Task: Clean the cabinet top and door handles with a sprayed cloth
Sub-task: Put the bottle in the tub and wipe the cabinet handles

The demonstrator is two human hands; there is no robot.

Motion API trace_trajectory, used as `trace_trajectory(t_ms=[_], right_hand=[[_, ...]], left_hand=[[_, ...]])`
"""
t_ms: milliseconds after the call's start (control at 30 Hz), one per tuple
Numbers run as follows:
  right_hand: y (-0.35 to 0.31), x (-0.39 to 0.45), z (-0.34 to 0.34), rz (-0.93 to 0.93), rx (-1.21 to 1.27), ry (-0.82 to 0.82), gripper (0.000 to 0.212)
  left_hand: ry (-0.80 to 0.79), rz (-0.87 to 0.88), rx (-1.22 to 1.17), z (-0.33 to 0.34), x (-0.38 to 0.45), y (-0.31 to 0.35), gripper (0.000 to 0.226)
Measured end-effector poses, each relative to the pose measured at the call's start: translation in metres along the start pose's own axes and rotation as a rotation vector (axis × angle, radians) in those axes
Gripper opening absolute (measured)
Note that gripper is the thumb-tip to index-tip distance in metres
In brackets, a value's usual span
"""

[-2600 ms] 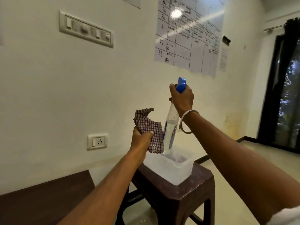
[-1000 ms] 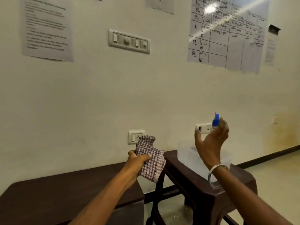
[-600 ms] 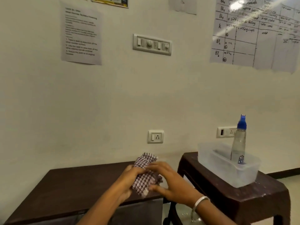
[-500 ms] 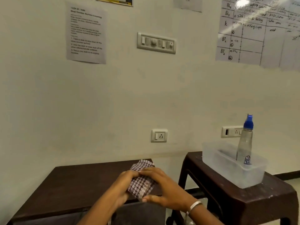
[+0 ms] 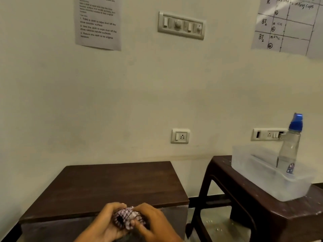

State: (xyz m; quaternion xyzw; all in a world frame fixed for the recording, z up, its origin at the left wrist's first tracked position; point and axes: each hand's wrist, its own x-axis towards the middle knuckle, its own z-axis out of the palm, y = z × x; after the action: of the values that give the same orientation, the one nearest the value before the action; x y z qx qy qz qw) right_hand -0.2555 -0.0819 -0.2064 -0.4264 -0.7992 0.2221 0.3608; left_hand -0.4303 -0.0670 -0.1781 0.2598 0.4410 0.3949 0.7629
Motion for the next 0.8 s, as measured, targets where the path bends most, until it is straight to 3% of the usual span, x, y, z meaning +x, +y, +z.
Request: trace_trajectory(t_ms=[300,467,567,800], right_hand=[[0.047,-0.005,0.065,0.304,0.293,0.287,0.014],[0.076,-0.018,0.101,0.561,0.370,0.372,0.010],[0.089,-0.027,0.120,0.664,0.380,0.417,0.008],[0.100,-0.017,0.144,0.615,0.394,0.469,0.008]], left_hand=[[0.192,-0.041,0.293,-0.033,0.039,-0.054,0.055],[0.265,0.114,0.462,-0.043,0.056,-0.101,0.019],[0.409,0.217,0.610,-0.057,0.076,-0.123,0.024],[0.486,0.282,0.270,-0.062,0.091,-0.139,0.019]])
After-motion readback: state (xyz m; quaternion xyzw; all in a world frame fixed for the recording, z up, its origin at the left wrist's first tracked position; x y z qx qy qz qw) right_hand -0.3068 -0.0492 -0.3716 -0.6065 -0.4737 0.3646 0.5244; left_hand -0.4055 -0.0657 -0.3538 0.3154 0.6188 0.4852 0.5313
